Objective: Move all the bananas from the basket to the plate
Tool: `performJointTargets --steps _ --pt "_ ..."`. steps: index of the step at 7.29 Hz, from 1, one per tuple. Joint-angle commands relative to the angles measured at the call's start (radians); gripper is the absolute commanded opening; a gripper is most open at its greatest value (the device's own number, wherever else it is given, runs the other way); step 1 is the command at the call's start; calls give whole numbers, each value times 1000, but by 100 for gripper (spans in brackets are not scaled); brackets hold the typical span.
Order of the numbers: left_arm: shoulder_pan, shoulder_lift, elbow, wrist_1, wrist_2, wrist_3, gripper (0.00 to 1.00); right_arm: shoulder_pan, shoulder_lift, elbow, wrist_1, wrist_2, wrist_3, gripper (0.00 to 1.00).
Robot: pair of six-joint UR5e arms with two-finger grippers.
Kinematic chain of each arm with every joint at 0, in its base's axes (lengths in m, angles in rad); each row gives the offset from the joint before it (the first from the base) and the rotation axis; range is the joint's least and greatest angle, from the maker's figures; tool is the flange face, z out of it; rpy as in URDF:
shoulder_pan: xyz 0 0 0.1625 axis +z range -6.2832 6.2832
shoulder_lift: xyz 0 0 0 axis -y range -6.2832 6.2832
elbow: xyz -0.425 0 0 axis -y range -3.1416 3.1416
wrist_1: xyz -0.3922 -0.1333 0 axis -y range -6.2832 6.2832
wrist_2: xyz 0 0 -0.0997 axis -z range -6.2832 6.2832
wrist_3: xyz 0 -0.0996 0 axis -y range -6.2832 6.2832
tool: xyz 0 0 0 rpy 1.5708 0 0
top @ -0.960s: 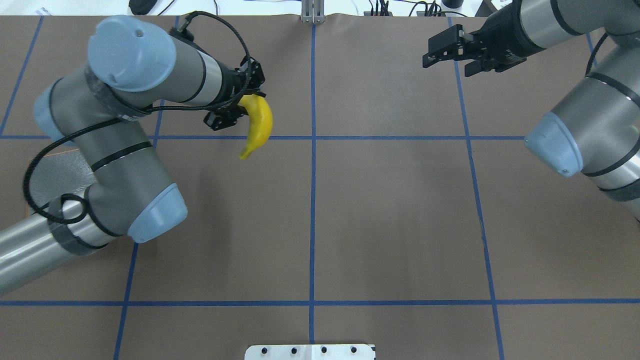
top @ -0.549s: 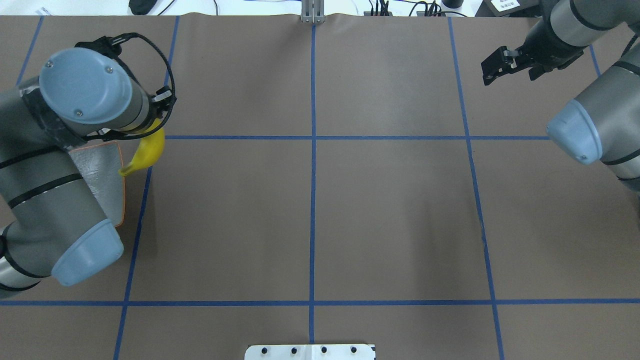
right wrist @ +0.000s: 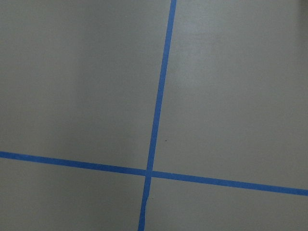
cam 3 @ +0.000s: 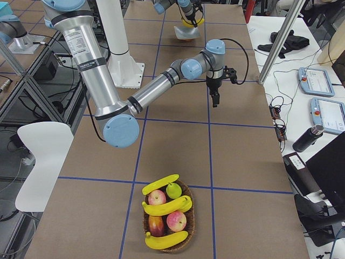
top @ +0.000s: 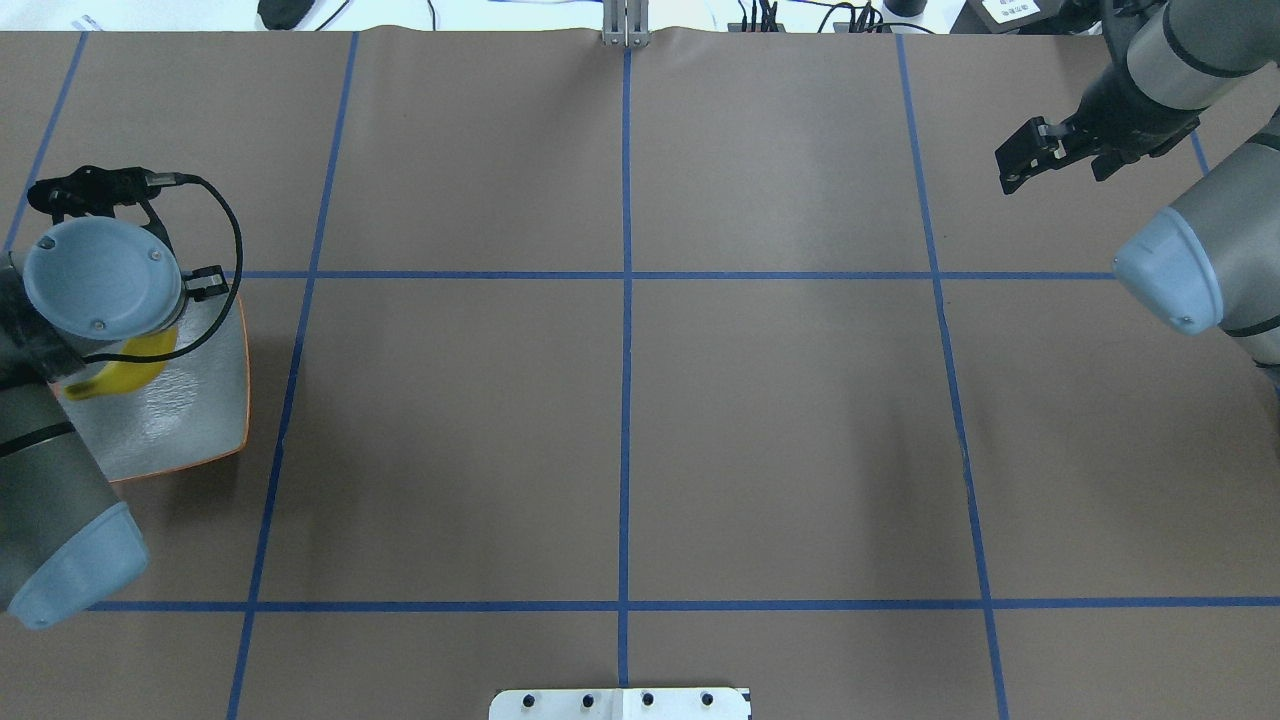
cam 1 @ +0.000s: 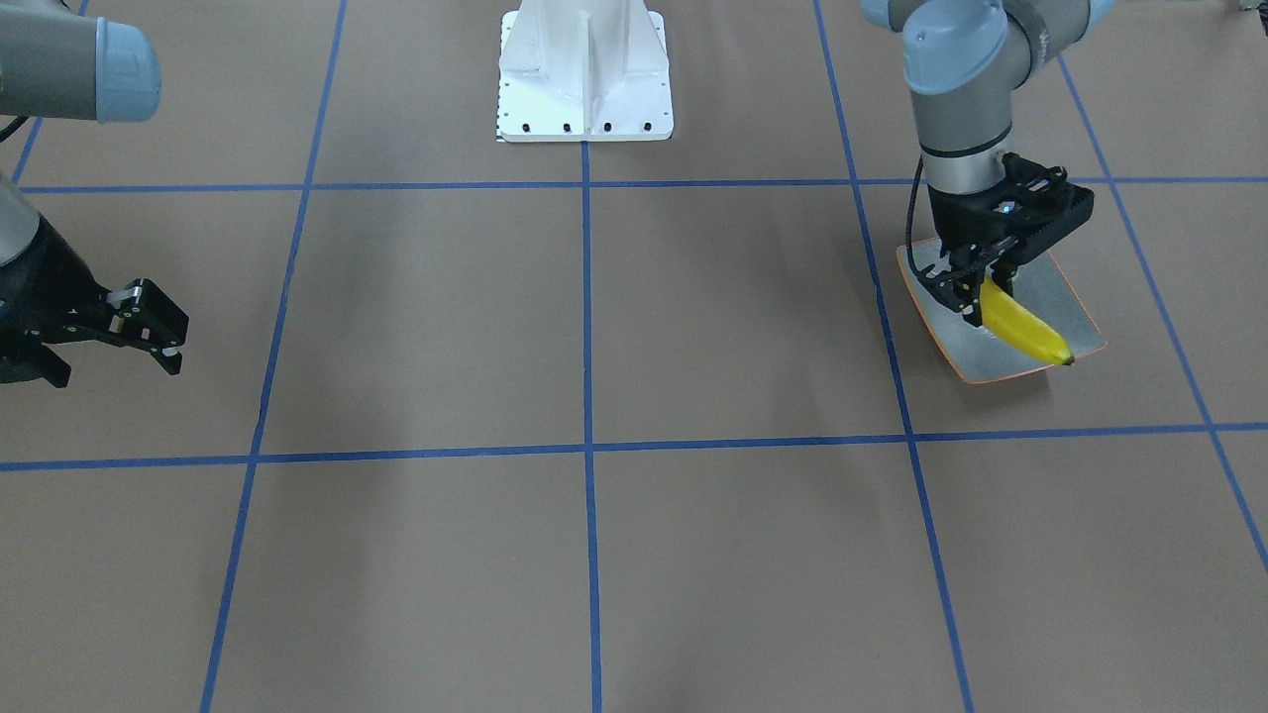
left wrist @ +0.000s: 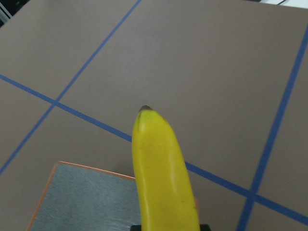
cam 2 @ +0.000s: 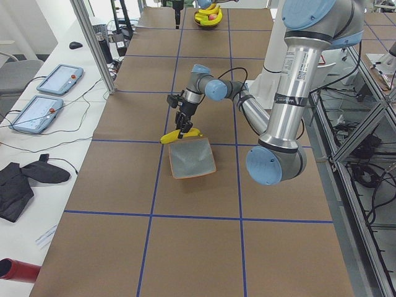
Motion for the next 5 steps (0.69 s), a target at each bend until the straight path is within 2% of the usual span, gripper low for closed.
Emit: performJointTargets --steps 1,4,5 --pt "66 21 40 0 27 16 0 3 -1 -6 0 3 -3 100" --pt "87 21 94 1 29 31 0 3 0 -8 1 5 -3 100" --pt "84 22 92 0 27 51 14 3 0 -8 3 8 -2 100"
